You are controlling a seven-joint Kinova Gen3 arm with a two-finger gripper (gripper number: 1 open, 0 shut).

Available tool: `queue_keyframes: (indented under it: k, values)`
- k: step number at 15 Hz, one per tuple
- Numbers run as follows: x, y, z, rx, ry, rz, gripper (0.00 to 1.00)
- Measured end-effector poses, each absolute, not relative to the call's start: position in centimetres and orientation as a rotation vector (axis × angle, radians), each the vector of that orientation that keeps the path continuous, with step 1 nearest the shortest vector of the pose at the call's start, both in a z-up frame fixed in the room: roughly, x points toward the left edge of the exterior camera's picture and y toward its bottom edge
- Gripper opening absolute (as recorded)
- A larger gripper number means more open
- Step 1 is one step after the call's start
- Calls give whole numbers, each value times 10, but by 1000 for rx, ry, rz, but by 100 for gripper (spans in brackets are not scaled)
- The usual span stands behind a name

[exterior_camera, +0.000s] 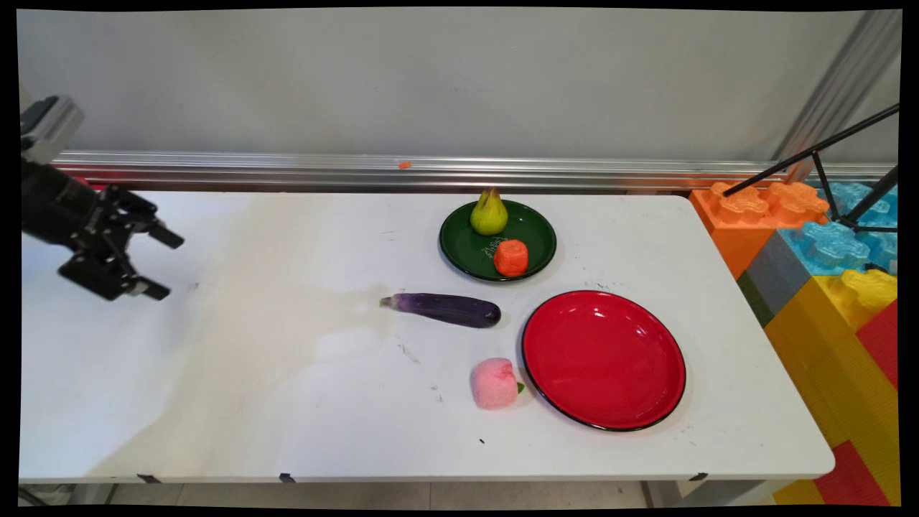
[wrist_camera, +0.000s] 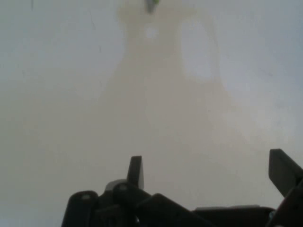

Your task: Pick up the mandarin from the green plate

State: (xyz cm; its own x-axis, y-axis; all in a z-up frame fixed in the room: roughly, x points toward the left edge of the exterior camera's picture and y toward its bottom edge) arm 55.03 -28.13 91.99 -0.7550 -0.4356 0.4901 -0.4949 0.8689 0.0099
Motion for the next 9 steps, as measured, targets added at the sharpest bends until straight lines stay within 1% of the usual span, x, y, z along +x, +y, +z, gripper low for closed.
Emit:
queue_keyframes:
  k: [3, 9]
  values:
    - [522, -299, 928, 695, -2507, 210, 100]
    - [444, -349, 938, 735, -2431, 269, 100]
